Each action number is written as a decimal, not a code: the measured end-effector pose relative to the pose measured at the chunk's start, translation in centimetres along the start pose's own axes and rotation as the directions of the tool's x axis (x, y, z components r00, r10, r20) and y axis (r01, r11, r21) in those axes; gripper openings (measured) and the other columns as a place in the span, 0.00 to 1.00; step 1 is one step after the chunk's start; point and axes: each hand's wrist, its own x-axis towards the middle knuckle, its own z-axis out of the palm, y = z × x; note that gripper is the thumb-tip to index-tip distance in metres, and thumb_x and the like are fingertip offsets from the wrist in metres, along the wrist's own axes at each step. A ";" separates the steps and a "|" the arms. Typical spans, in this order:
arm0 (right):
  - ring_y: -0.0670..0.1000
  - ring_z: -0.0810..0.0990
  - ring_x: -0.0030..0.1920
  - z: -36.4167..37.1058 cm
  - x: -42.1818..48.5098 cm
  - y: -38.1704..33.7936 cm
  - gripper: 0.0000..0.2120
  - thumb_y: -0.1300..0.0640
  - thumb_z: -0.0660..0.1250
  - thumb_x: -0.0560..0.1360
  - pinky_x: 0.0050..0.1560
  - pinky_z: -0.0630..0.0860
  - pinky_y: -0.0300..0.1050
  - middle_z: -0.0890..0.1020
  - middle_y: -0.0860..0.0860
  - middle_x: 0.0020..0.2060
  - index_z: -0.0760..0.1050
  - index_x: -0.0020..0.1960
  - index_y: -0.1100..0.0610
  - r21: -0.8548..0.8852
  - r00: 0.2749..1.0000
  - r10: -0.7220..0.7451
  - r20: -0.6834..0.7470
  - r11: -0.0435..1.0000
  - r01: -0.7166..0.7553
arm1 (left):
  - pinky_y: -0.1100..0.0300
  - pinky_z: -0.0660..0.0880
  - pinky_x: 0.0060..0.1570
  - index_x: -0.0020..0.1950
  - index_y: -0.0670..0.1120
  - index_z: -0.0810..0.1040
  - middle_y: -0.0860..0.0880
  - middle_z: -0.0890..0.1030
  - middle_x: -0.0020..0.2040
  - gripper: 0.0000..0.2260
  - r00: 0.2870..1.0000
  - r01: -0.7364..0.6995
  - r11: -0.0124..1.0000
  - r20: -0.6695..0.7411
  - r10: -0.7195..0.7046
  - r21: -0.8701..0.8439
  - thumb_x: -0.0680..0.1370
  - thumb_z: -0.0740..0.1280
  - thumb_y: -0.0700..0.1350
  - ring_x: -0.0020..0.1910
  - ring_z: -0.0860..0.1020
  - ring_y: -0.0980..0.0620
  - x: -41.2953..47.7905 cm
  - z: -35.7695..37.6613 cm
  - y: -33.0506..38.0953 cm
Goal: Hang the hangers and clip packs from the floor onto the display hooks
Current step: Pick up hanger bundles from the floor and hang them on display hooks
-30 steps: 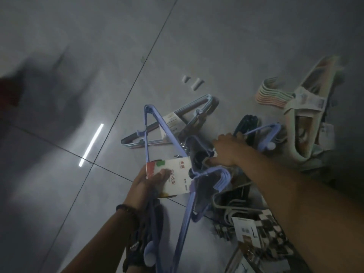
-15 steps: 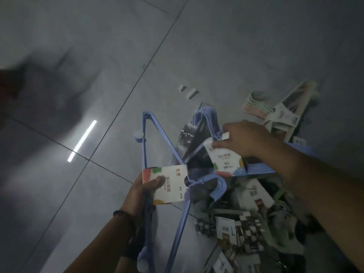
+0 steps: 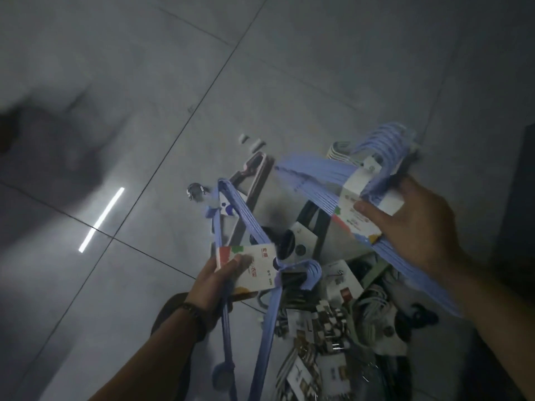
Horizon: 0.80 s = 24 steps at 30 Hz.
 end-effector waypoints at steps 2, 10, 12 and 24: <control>0.42 0.81 0.49 0.7 -1.8 0.1 0.16 0.49 0.79 0.72 0.52 0.77 0.35 0.83 0.45 0.50 0.78 0.55 0.51 0.283 1.000 -0.003 -0.031 0.959 0.012 | 0.54 0.83 0.36 0.67 0.47 0.78 0.37 0.84 0.59 0.16 0.998 0.048 0.999 0.050 -0.048 0.010 0.81 0.71 0.50 0.51 0.87 0.38 -0.1 0.3 -0.1; 0.49 0.81 0.65 3.1 -5.8 -2.5 0.25 0.51 0.78 0.72 0.68 0.77 0.48 0.83 0.53 0.62 0.80 0.64 0.62 0.589 1.000 -0.002 -0.030 0.808 0.019 | 0.64 0.75 0.26 0.64 0.51 0.78 0.42 0.87 0.55 0.29 0.993 0.111 0.949 0.014 -0.120 0.296 0.77 0.61 0.73 0.48 0.88 0.41 0.1 1.9 -1.0; 0.40 0.82 0.60 2.4 -5.4 -2.7 0.18 0.53 0.78 0.74 0.62 0.77 0.36 0.85 0.45 0.57 0.82 0.61 0.57 0.599 0.998 -0.012 -0.057 0.800 0.043 | 0.63 0.78 0.28 0.65 0.49 0.79 0.43 0.87 0.55 0.29 0.983 0.138 0.941 0.075 -0.169 0.308 0.80 0.58 0.71 0.48 0.88 0.43 0.2 1.7 -0.9; 0.50 0.82 0.66 9.2 -8.3 7.8 0.17 0.65 0.62 0.85 0.66 0.80 0.45 0.84 0.48 0.65 0.79 0.71 0.56 0.621 0.770 -0.039 0.636 0.618 -0.482 | 0.52 0.83 0.45 0.61 0.44 0.83 0.36 0.82 0.61 0.43 0.925 0.178 0.975 0.315 -0.212 0.133 0.62 0.71 0.77 0.50 0.85 0.43 3.2 1.7 -0.1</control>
